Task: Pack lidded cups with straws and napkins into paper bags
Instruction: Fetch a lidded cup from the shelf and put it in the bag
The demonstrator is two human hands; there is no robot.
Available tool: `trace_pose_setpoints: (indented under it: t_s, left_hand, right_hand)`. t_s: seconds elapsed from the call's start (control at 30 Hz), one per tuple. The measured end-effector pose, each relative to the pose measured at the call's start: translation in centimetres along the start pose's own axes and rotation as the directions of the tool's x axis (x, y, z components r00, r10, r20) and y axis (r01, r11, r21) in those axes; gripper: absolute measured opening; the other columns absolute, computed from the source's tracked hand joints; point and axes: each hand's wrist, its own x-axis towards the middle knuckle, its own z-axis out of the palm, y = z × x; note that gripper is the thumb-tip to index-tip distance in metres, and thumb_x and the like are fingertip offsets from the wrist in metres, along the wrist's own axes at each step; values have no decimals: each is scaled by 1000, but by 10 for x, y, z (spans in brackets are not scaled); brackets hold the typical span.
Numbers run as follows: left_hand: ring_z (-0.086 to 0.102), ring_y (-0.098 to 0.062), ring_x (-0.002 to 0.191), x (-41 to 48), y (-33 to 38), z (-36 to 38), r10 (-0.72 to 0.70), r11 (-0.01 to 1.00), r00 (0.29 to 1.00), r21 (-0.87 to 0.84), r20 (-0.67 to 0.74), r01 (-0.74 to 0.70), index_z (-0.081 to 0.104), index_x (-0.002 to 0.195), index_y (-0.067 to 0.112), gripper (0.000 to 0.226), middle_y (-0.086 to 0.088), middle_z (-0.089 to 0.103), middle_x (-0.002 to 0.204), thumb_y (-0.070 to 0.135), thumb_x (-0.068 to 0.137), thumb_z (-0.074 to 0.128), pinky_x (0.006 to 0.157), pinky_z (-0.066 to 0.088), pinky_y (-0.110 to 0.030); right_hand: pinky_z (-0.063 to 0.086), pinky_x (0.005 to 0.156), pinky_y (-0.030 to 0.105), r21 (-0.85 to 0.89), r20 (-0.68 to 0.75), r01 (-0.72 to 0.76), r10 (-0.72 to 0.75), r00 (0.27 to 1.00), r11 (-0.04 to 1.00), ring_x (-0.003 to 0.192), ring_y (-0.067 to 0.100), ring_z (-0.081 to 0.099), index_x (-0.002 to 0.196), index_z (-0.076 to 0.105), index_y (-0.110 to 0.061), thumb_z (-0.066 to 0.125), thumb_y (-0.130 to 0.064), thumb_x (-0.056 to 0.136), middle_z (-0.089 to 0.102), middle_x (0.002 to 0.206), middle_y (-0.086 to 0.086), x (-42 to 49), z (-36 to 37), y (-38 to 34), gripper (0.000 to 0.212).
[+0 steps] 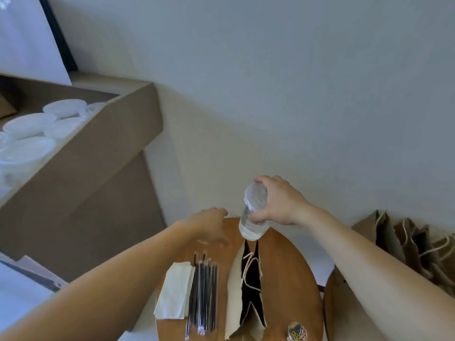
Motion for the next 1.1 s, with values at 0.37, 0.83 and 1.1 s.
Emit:
trace_pose_setpoints:
  t_s: [0.37,0.83,1.1]
  left_hand:
    - [65,-20,83,9,12,140,-100,962,981,-234,168,139,64,106,10,36,-5,67,93,38,83,67,85,58,-42]
    - [51,-17,36,9,-13,157,-389,573,883,-681,264,456,60,76,5,27,-1,50,39,14,95,44,46,44,-23]
    - [69,-17,50,14,-10,148,-413,634,881,-622,230,459,66,100,4,25,-8,65,61,18,100,45,53,58,-26]
  right_hand:
    - [43,94,35,122,-27,-101,105,994,987,128,20,40,147,30,-33,80,-56,49,40,138,-4,6,60,52,112]
    - [42,98,36,51,109,1,-6,994,999,130,17,36,149,26,-34,69,-63,50,34,143,-8,-11,80,56,111]
    - [44,99,35,-200,317,253,-182,931,947,130,14,31,147,21,-36,69,-59,61,29,142,-10,-32,77,67,100]
